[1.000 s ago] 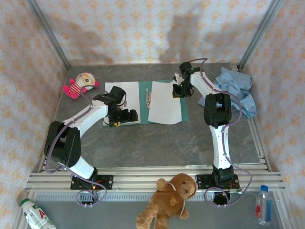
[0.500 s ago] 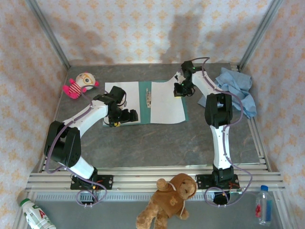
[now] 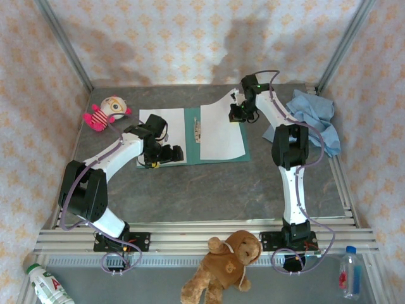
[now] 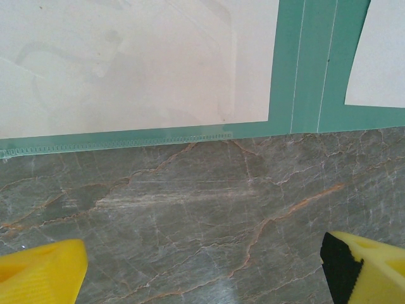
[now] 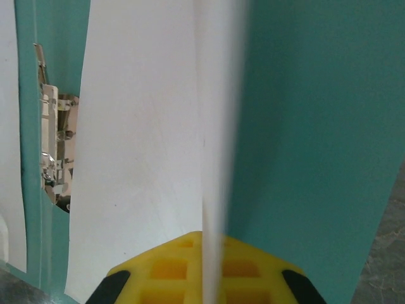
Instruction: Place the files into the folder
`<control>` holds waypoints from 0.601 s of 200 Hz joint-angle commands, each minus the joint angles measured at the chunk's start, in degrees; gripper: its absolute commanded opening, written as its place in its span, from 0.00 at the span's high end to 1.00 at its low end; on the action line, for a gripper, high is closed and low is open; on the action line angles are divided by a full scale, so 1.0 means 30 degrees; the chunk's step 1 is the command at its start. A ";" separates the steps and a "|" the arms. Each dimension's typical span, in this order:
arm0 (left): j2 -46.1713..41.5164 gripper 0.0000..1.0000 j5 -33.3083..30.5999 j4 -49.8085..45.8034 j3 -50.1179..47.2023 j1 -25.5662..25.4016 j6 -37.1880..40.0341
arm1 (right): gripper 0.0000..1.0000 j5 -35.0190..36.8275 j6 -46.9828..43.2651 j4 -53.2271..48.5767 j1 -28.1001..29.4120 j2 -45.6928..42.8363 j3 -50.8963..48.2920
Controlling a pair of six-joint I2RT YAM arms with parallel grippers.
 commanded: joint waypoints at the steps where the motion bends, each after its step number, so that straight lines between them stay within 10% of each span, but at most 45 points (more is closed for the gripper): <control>1: 0.0290 0.04 -0.0355 -0.0532 -0.0050 0.0068 0.0123 | 0.98 -0.0408 -0.0580 -0.0333 -0.0042 0.0401 0.0598; 120: 0.0594 0.03 -0.0064 -0.0367 -0.0180 0.0040 0.0011 | 0.97 -0.0077 -0.3139 -0.1835 -0.0083 0.1625 0.2019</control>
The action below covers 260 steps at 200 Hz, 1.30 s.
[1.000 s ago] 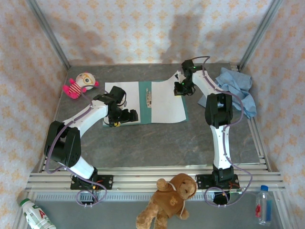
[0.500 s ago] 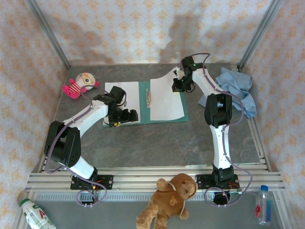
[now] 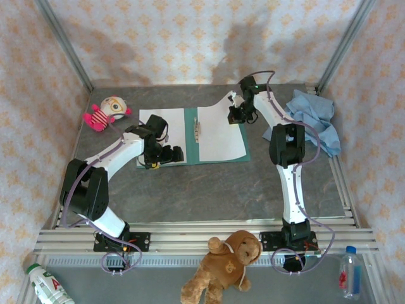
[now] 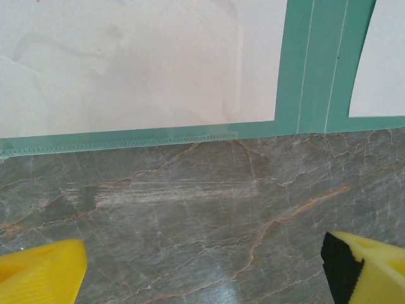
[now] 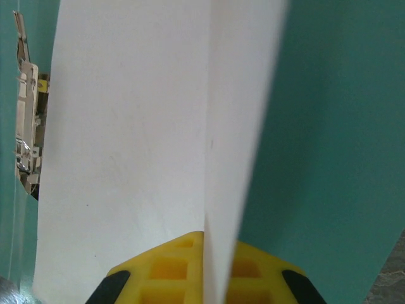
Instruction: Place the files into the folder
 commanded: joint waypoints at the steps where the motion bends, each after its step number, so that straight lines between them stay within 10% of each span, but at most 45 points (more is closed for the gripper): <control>1: 0.0271 0.03 -0.0058 -0.0382 -0.0167 0.0039 0.0021 | 0.97 0.0097 -0.0934 -0.0930 -0.0094 0.0325 0.0819; 86: 0.0159 0.03 -0.0183 -0.0462 -0.0279 -0.0020 -0.0027 | 0.93 0.0117 -0.0670 -0.1129 -0.0150 0.0861 0.1326; 260: 0.0125 0.02 -0.0231 -0.0426 -0.0565 -0.0049 0.0032 | 0.41 0.0713 0.1494 -0.1070 -0.0295 -0.0353 0.0211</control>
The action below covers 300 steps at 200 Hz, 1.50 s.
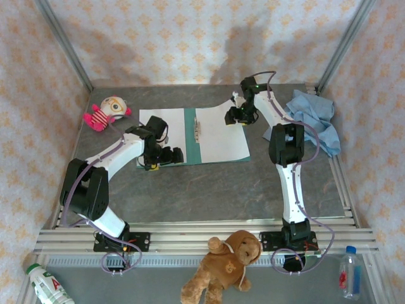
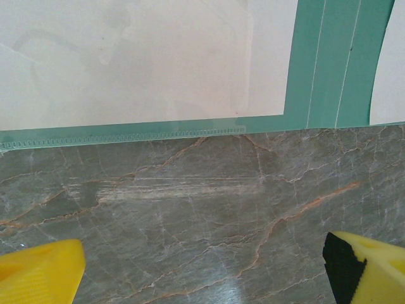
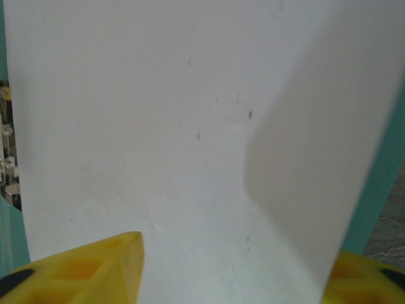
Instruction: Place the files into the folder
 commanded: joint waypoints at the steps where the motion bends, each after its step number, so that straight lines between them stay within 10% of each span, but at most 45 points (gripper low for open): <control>1: 0.0097 0.02 -0.0239 -0.0426 -0.0266 -0.0042 0.0032 | 0.41 0.0062 0.0256 -0.0267 -0.0098 -0.0954 -0.0506; 167: 0.0148 0.01 -0.0294 -0.0367 -0.0342 -0.0188 0.0003 | 0.37 0.0889 0.1021 -0.0155 -0.0378 -0.0137 0.0337; 239: 0.0286 0.01 -0.0494 -0.0544 -0.0004 -0.0188 0.0098 | 0.36 0.7992 0.3224 -0.0217 -0.0398 -0.1884 0.0484; 300: 0.0867 0.01 -0.0325 -0.0105 0.0075 -0.0188 0.0000 | 0.44 0.0377 0.5541 0.4052 0.0148 -0.4525 -0.4894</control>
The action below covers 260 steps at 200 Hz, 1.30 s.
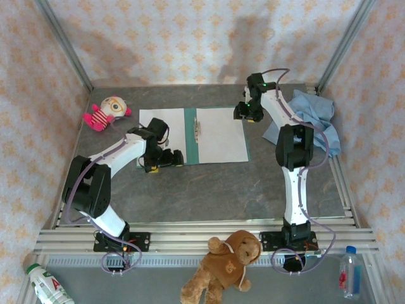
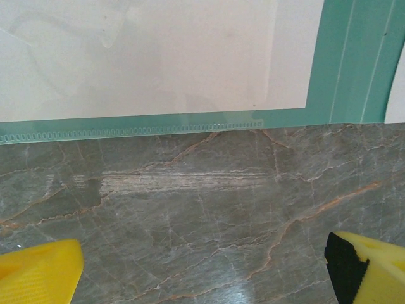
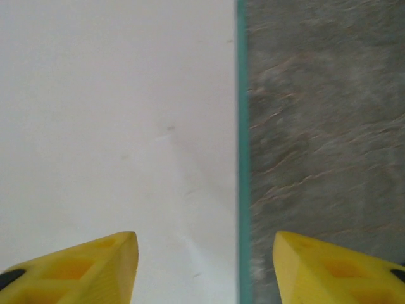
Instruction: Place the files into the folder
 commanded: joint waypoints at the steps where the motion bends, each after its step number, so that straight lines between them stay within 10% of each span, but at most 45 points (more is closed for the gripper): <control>1: 0.0263 0.01 -0.0309 -0.0112 0.0321 -0.0137 -0.0006 | 0.44 -0.2602 0.1561 0.2109 0.0543 -0.1242 -0.1660; 260: 0.0649 0.01 -0.0453 -0.0166 0.0260 -0.0313 0.0152 | 0.53 -0.1517 0.2752 0.4331 0.1974 0.1743 -0.2726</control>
